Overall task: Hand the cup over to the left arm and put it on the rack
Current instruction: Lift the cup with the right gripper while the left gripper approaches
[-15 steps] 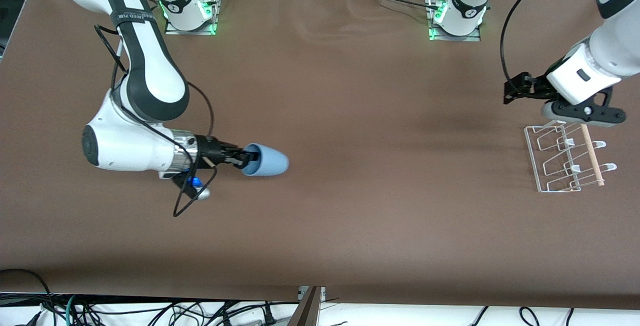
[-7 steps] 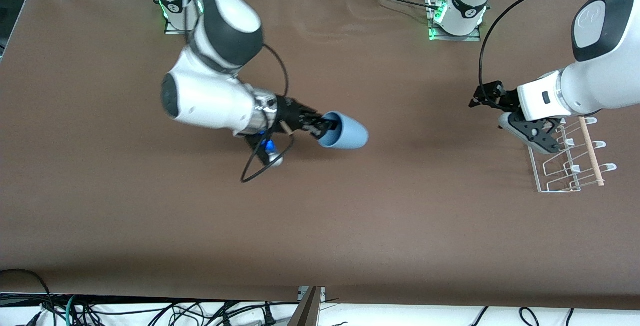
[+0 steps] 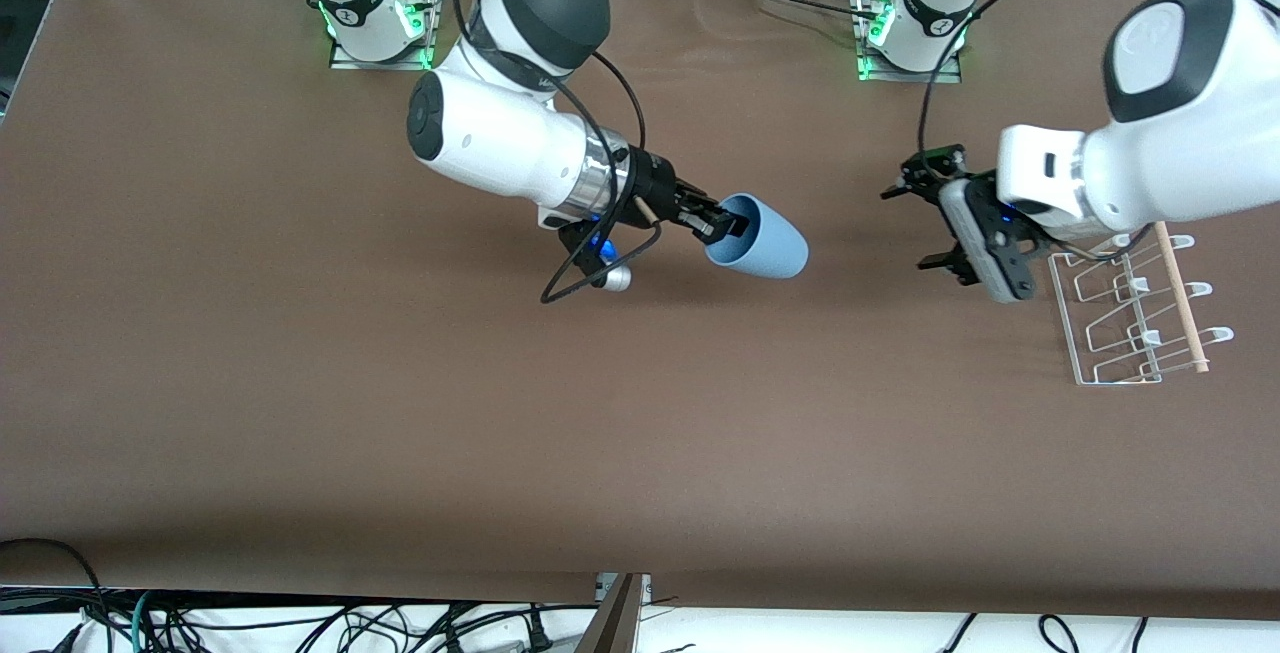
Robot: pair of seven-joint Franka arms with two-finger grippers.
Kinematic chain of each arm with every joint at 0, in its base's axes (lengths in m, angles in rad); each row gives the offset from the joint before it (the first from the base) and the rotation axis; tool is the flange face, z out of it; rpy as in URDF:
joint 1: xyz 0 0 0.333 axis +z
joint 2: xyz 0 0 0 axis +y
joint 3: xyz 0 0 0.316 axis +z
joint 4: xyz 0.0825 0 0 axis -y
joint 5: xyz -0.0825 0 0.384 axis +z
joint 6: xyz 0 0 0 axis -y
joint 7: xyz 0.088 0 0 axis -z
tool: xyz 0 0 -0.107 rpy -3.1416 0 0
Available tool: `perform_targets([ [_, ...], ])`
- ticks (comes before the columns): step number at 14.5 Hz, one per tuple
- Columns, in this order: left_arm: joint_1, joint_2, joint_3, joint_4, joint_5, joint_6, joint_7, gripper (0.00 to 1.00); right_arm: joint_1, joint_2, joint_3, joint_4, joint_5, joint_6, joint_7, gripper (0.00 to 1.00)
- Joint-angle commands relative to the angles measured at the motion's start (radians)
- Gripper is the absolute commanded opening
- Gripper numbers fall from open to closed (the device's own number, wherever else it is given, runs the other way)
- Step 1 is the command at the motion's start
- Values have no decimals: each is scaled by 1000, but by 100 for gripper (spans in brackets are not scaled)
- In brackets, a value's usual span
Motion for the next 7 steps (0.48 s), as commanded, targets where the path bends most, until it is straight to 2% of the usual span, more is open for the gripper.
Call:
perform_targets([
  [1,-14,44,-11,23,-85,39,217,100,9,11,-1,25,18,14,12,0],
  [4,-53,51,-19,15,-148,108,378,100,11,11,1,26,18,16,20,0],
  [7,-109,54,-19,8,-147,212,389,100,11,10,1,34,18,16,22,0],
])
